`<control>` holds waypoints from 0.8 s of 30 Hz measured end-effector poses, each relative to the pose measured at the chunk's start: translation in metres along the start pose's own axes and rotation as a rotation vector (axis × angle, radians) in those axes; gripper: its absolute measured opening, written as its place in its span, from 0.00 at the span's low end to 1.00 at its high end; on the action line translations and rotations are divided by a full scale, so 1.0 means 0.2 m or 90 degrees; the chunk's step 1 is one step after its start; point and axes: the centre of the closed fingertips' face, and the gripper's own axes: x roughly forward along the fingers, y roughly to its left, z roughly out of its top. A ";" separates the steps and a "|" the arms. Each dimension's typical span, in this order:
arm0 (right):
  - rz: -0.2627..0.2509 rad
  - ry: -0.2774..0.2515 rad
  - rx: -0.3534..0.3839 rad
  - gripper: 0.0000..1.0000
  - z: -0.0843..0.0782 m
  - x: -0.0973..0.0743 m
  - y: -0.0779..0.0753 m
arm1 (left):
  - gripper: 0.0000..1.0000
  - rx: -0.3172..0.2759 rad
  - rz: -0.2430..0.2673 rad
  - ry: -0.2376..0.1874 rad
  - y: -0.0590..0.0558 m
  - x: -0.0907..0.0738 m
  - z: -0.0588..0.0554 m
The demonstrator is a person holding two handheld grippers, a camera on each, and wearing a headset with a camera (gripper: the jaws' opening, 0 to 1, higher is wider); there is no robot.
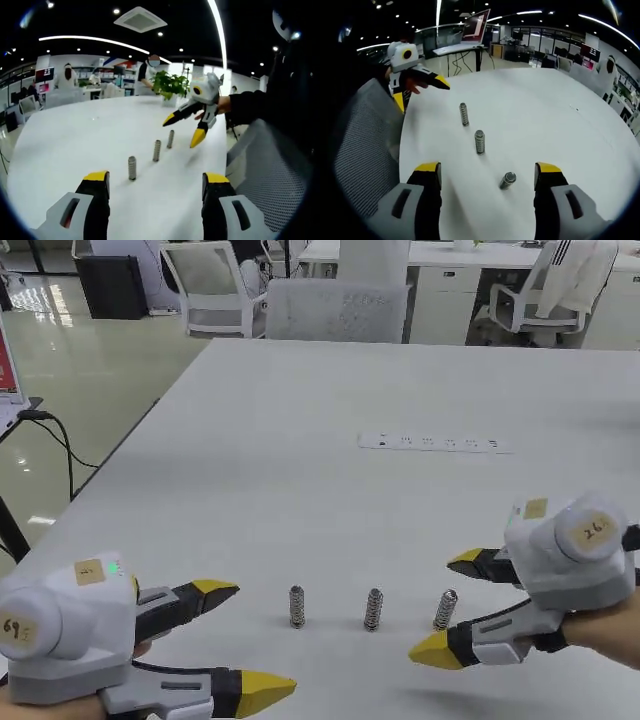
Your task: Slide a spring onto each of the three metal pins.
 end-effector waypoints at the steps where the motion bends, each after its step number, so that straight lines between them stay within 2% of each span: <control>1: -0.001 -0.003 -0.002 0.76 -0.01 -0.01 0.00 | 0.72 -0.001 0.000 0.000 0.00 0.00 0.00; 7: -0.003 -0.048 -0.009 0.81 -0.04 -0.03 0.03 | 0.74 -0.015 0.004 -0.007 0.00 0.00 -0.02; 13: -0.011 -0.057 0.002 0.83 -0.09 -0.05 0.05 | 0.76 -0.023 0.008 -0.013 0.02 0.00 -0.04; 24: -0.030 -0.080 0.021 0.86 -0.11 -0.06 0.07 | 0.83 -0.039 0.024 -0.024 0.04 0.00 -0.06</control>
